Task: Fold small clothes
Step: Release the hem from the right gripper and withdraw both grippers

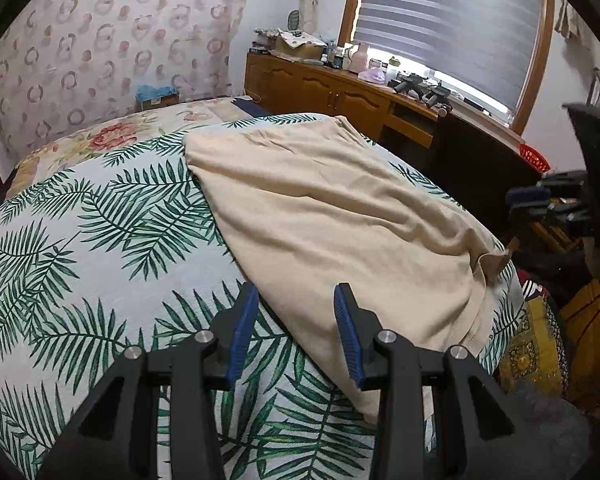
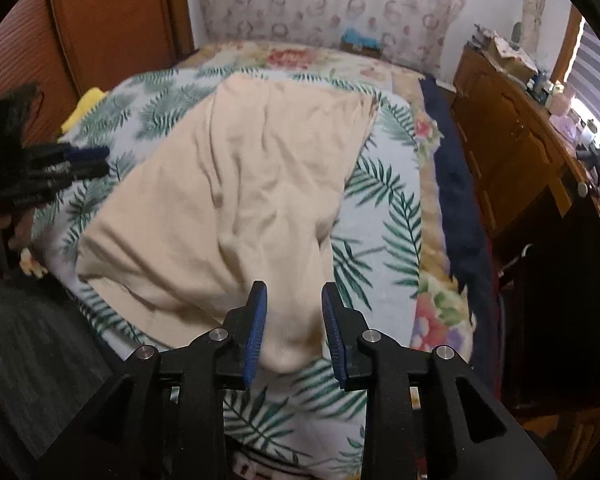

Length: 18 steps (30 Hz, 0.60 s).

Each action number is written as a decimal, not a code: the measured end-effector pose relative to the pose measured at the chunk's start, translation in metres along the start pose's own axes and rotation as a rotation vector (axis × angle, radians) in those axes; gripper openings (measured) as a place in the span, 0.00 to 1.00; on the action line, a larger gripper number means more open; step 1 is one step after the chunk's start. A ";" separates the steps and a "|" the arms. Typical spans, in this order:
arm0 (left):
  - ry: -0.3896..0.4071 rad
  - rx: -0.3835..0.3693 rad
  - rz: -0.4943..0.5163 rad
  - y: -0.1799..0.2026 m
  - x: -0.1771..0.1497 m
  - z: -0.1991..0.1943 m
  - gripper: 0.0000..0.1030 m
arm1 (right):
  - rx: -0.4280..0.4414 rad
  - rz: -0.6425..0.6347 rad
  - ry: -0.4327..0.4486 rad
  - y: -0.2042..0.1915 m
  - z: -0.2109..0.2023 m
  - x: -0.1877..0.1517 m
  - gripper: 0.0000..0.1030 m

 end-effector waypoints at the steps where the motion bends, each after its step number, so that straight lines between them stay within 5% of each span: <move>1: -0.004 -0.001 0.001 0.001 0.000 0.001 0.36 | 0.009 0.001 0.021 0.000 -0.005 0.004 0.29; 6: -0.025 -0.009 0.014 0.009 -0.001 0.010 0.36 | -0.012 0.020 0.093 0.004 -0.013 0.019 0.37; 18: -0.071 -0.013 0.030 0.016 -0.009 0.021 0.37 | 0.000 0.069 0.044 0.003 0.055 0.006 0.42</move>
Point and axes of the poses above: each gripper's, at about its wrist camera, not at the fingertips, and z roughly the way its jaws point, y to its right, x to its top, the point moved 6 cm from there along z, roughly the way its jaws point, and after that the axes turned 2 degrees about z, right-handed, at the moved point
